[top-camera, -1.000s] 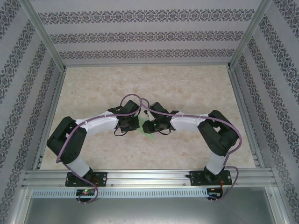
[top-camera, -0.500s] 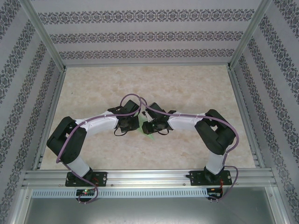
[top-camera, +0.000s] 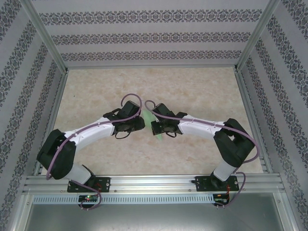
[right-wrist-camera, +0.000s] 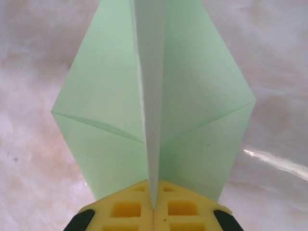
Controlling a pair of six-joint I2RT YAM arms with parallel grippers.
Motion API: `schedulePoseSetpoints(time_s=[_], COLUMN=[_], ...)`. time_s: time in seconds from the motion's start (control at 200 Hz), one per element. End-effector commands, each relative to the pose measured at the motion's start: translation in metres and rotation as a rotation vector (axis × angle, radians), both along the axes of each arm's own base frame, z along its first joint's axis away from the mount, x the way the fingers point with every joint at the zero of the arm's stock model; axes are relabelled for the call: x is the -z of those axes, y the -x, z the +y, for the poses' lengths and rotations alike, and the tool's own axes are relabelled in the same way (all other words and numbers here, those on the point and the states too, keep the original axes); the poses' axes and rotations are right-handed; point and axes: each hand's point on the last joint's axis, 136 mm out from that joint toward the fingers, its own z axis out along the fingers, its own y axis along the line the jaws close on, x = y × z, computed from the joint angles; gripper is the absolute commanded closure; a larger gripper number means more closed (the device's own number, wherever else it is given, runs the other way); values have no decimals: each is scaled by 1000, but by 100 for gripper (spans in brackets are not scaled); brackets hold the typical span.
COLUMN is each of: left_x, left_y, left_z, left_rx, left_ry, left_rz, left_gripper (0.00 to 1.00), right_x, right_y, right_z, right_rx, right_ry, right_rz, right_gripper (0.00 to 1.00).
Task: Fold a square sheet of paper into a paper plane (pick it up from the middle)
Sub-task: Turn over the paper at the center of the table.
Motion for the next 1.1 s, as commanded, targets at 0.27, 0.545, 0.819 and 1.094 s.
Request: schedulePoseSetpoints(time_s=[0.27, 0.545, 0.819, 1.094], left_x=[-17, -12, -7, -6], left_y=[-5, -4, -5, -6], left_z=[37, 40, 37, 35], left_rx=[-144, -146, -135, -134], left_ry=[-26, -24, -19, -18], left_rz=[-86, -72, -56, -52], left_gripper=[64, 64, 64, 64], right_x=[22, 54, 73, 91], right_y=[-14, -10, -4, 8], right_z=[-34, -29, -31, -38], right_rx=[267, 287, 269, 275], right_ry=[130, 162, 228, 356], right_rz=[75, 147, 186, 215], right_gripper=[94, 81, 76, 77])
